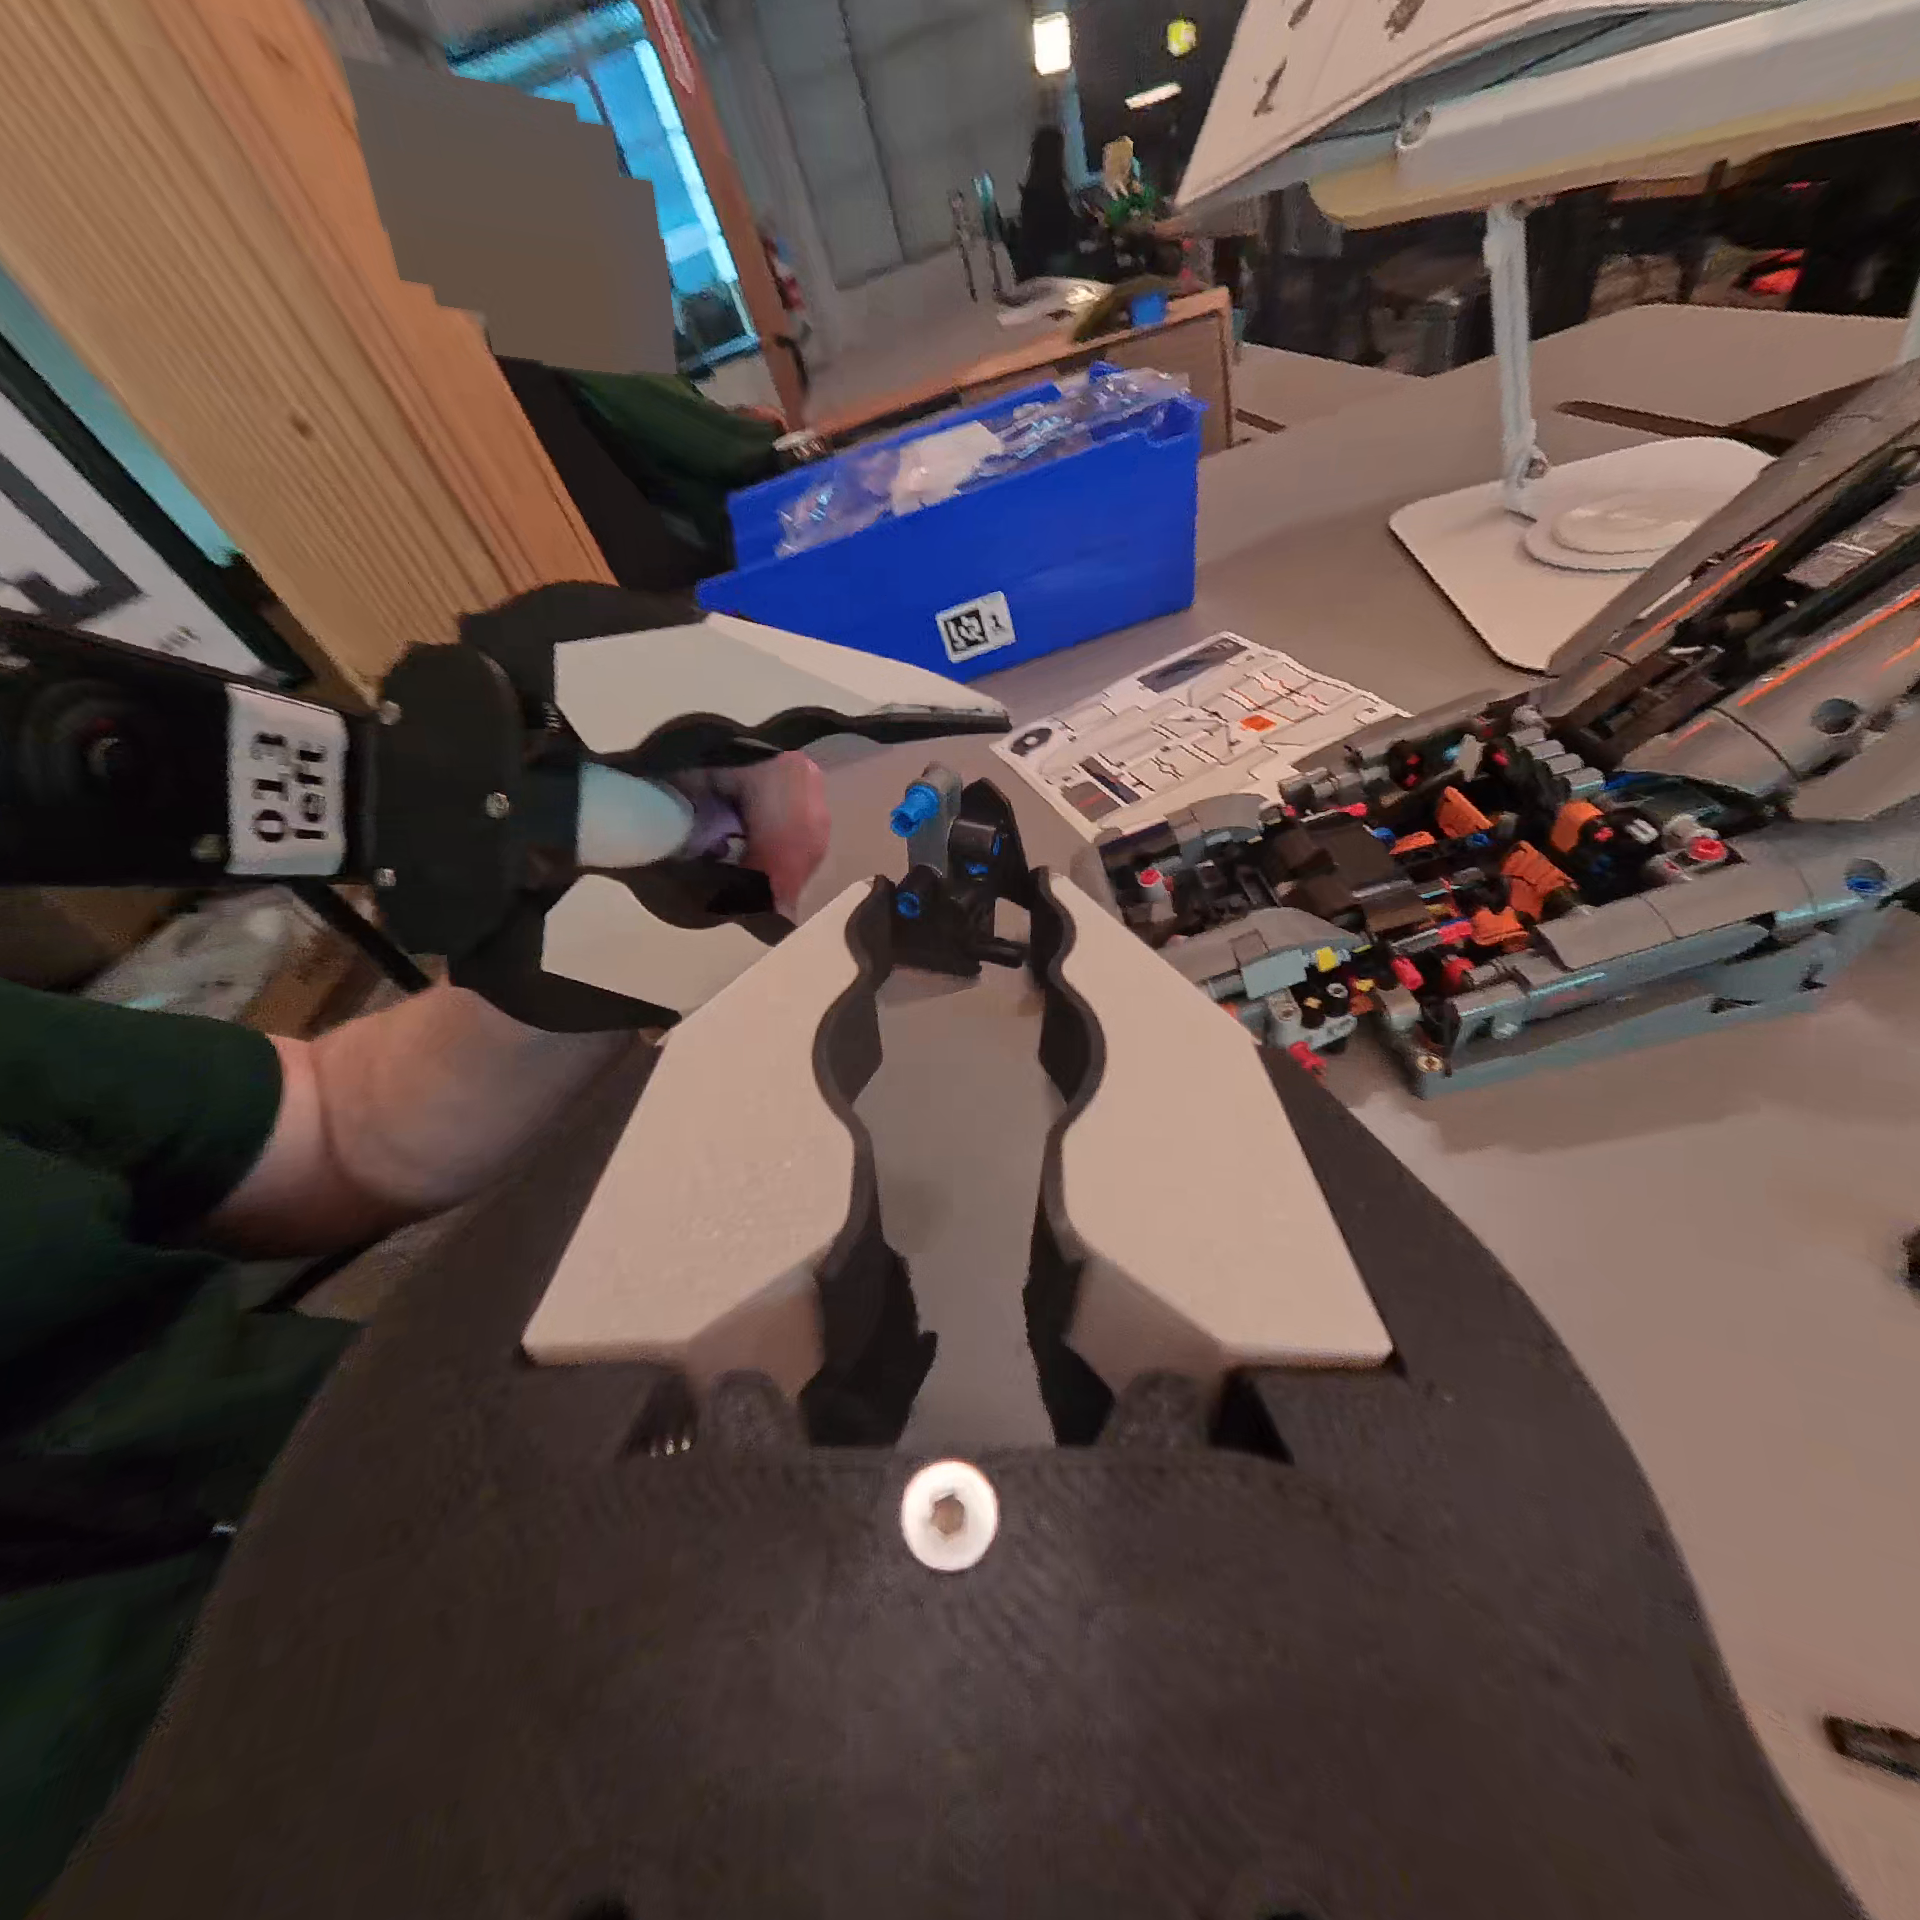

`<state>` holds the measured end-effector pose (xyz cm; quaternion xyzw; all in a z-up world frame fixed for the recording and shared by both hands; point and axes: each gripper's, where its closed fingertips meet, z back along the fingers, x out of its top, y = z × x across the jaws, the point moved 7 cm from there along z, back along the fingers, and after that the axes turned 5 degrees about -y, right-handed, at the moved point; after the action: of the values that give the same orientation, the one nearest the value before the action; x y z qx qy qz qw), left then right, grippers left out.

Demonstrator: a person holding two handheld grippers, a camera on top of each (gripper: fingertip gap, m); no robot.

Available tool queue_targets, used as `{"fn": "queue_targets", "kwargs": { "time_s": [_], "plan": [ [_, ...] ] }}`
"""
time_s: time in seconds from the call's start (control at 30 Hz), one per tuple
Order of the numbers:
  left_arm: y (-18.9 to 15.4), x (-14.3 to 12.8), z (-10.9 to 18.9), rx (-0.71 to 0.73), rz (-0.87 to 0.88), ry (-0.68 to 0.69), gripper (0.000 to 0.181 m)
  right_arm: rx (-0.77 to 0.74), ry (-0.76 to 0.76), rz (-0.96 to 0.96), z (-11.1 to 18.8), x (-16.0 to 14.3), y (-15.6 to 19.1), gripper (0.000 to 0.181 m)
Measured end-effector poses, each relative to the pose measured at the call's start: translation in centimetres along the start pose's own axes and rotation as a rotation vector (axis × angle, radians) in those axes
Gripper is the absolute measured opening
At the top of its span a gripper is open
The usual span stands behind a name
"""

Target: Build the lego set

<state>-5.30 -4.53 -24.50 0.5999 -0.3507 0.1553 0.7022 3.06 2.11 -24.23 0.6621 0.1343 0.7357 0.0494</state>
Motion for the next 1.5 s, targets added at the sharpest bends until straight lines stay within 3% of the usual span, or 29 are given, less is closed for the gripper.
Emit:
{"fn": "queue_targets", "kwargs": {
  "time_s": [0.5,0.97,1.1,1.33,1.5],
  "plan": [
    [1.1,2.1,0.8,-0.023,0.129,-0.214,0.047,0.581,-0.246,-0.419,1.4,1.1,0.4,0.024],
    [0.5,5.0,1.0,-0.066,-0.001,-0.31,0.04,0.736,-0.211,-0.45,1.4,0.9,1.4,0.024],
    [0.2,4.6,0.9,-0.059,-0.071,-0.255,0.037,0.603,-0.169,-0.381,1.2,0.8,1.2,0.024],
    [0.1,2.2,-0.4,-0.007,-0.126,-0.128,0.038,-0.004,0.048,-0.091,0.9,1.3,0.8,0.024],
    [-0.2,1.9,-1.3,0.04,-0.175,-0.105,0.035,-0.212,0.147,0.055,0.5,1.6,1.2,0.024]
  ]
}}
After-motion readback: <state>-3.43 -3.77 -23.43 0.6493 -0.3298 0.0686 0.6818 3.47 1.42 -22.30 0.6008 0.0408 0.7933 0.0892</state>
